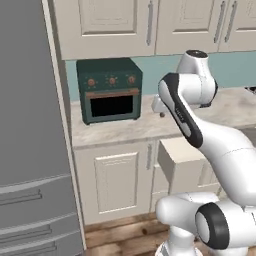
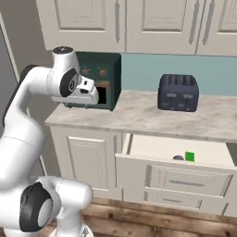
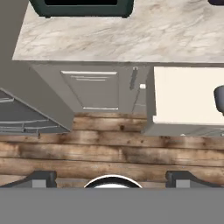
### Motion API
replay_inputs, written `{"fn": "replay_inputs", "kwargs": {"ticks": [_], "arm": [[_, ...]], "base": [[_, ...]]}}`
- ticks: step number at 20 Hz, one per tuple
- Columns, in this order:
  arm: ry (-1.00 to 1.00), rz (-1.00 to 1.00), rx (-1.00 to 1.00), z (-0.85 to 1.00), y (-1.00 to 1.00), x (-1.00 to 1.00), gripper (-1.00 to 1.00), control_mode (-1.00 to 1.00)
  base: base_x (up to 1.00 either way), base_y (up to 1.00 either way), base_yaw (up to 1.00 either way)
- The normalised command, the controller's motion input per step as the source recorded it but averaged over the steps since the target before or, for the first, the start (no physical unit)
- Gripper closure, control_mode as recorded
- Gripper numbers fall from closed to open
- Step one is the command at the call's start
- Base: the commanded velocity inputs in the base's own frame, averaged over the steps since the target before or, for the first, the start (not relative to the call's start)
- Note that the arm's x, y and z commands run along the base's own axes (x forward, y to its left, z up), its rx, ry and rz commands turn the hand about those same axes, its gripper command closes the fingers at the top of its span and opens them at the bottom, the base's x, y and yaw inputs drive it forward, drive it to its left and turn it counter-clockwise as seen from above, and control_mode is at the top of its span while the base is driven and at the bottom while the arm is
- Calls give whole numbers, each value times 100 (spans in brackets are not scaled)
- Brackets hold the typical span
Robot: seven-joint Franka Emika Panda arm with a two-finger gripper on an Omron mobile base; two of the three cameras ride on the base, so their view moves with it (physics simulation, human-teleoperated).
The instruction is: Restock the sink supplies by placing the sponge and soap dispenser on the counter and next to the sink. Make sure the soap dispenser is upright.
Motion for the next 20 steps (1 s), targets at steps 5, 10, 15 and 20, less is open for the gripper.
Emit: {"fn": "replay_inputs", "kwargs": {"ticks": [5, 10, 15, 20], "arm": [[0, 0, 0, 0, 0, 0, -100, 100], [0, 0, 0, 0, 0, 0, -100, 100], [0, 0, 0, 0, 0, 0, -100, 100], [0, 0, 0, 0, 0, 0, -100, 100]], "base": [[-2, -100, -9], [12, -98, -1], [21, -76, 0], [42, -40, 0]]}}
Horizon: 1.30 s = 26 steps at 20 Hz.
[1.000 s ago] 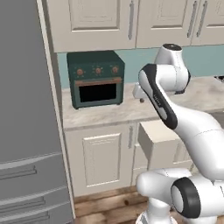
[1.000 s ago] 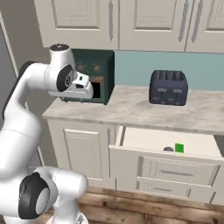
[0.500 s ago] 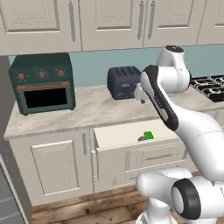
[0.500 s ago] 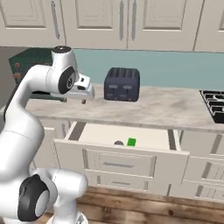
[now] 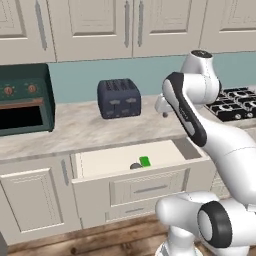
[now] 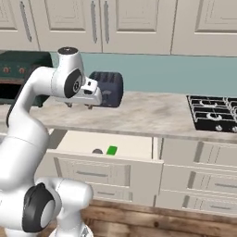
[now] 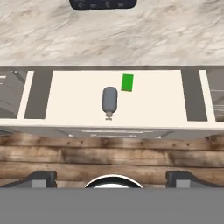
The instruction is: Restock the sink supplies by placing the sponge and soap dispenser on the counter and next to the sink. Make sure the soap dispenser is upright.
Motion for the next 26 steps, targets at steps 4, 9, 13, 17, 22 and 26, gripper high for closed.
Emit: {"fn": "replay_inputs", "kwargs": {"ticks": [4, 9, 13, 17, 22, 26], "arm": [[0, 0, 0, 0, 0, 0, -100, 100], [0, 0, 0, 0, 0, 0, -100, 100], [0, 0, 0, 0, 0, 0, -100, 100], [1, -2, 0, -89, -5, -7, -100, -100], [15, -3, 0, -100, 0, 24, -100, -100], [22, 0, 8, -100, -2, 46, -100, -100]], "base": [[56, 0, 0], [13, -1, 0], [-5, -2, 0], [0, 0, 0], [0, 0, 0], [0, 0, 0]]}}
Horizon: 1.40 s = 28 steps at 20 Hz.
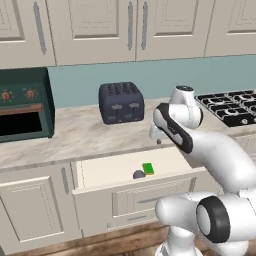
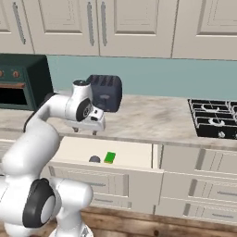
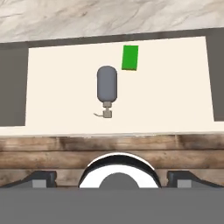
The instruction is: Restock the sink supplies by placing the sponge and soap dispenser on the counter and next to the sink. Make sure the soap dispenser is upright.
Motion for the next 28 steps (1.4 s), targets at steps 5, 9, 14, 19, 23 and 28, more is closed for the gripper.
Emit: {"fn": "replay_inputs", "kwargs": {"ticks": [5, 9, 14, 19, 23, 28], "arm": [[20, 0, 9, -98, -2, 68, -100, -100], [9, 0, 1, -60, 0, 74, -100, -100], [11, 0, -1, -62, 1, 63, -100, -100], [7, 0, -1, -49, 0, 46, -100, -100], [8, 0, -2, -64, 3, 10, -100, -100], [12, 0, 0, -73, 4, 0, -100, -100]], "base": [[0, 0, 0], [0, 0, 0], [0, 0, 0], [0, 0, 0], [0, 0, 0], [0, 0, 0]]}}
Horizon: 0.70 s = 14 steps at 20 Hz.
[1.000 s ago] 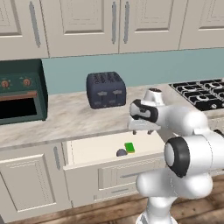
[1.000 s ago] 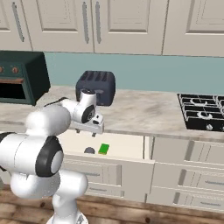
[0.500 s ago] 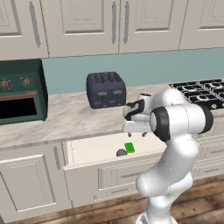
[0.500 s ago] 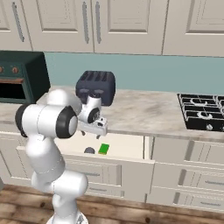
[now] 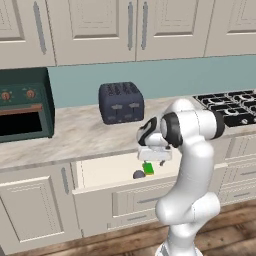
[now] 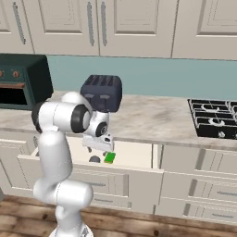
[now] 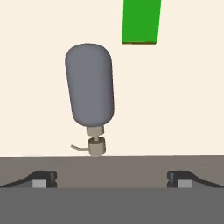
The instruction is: Restock the sink supplies by placing the sponge and soap dispenser on the counter and next to the sink. Make sure the soap dispenser is upright.
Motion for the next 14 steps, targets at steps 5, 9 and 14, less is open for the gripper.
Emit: {"fn": "replay_inputs", "kwargs": {"ticks": [5, 9, 14], "arm": [[10, 0, 0, -68, 0, 0, -100, -100], [4, 0, 0, -60, 0, -14, -100, -100], [4, 0, 0, -15, 0, -44, -100, -100]], "base": [[0, 0, 0], [0, 0, 0], [0, 0, 0]]}}
